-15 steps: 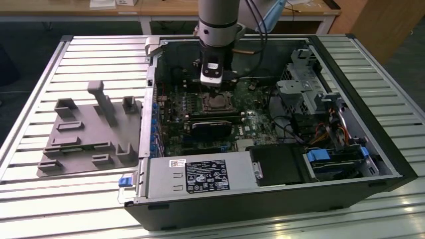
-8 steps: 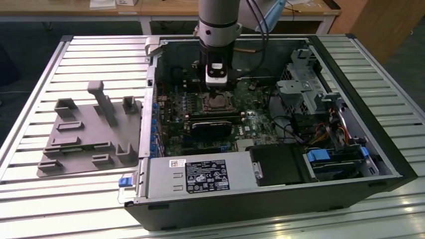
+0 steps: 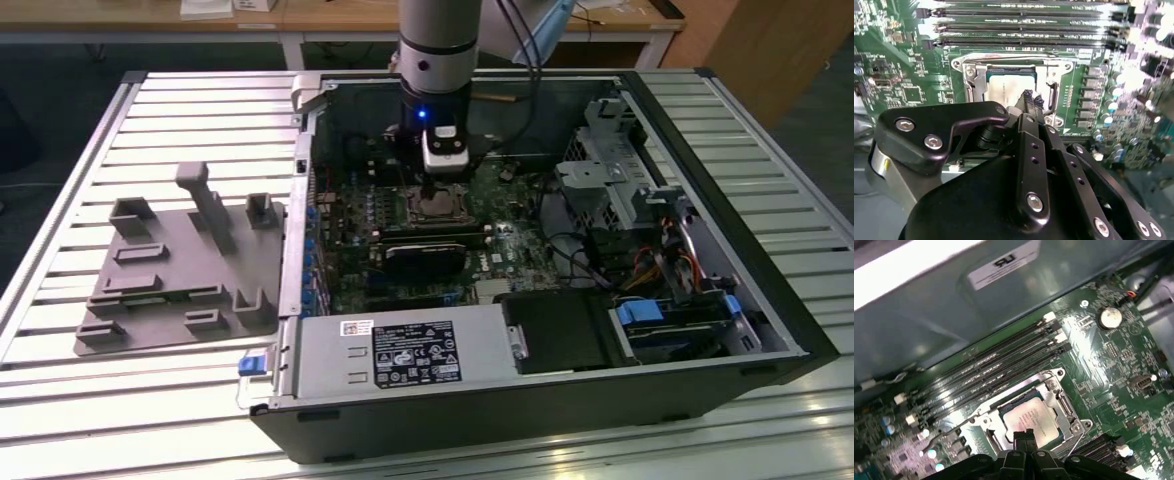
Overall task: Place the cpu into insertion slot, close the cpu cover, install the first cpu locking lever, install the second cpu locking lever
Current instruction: 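Install the first cpu locking lever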
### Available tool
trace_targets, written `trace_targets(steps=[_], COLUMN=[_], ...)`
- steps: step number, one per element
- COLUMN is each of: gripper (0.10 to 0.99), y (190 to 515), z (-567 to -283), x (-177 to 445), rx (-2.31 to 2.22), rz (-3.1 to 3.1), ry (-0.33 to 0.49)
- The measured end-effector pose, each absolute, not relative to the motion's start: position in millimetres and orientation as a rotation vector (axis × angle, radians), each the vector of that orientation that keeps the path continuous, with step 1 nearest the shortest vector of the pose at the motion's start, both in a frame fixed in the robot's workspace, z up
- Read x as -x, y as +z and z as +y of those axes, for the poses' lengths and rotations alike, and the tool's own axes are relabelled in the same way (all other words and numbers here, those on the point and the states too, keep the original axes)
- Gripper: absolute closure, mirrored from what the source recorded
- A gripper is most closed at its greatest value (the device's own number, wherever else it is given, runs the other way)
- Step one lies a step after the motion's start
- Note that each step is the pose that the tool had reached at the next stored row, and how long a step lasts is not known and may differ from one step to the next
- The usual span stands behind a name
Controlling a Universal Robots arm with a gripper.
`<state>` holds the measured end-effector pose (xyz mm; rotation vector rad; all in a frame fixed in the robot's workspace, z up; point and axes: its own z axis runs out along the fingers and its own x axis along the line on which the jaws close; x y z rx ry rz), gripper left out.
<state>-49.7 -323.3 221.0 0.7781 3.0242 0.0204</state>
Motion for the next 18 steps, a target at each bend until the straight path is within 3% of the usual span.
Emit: trace_targets(steps=[18], gripper=[0.984], y=[220.7], z=[-323.3], x=[49.8], rx=[-0.289], rz=[3.106], ry=[-0.006])
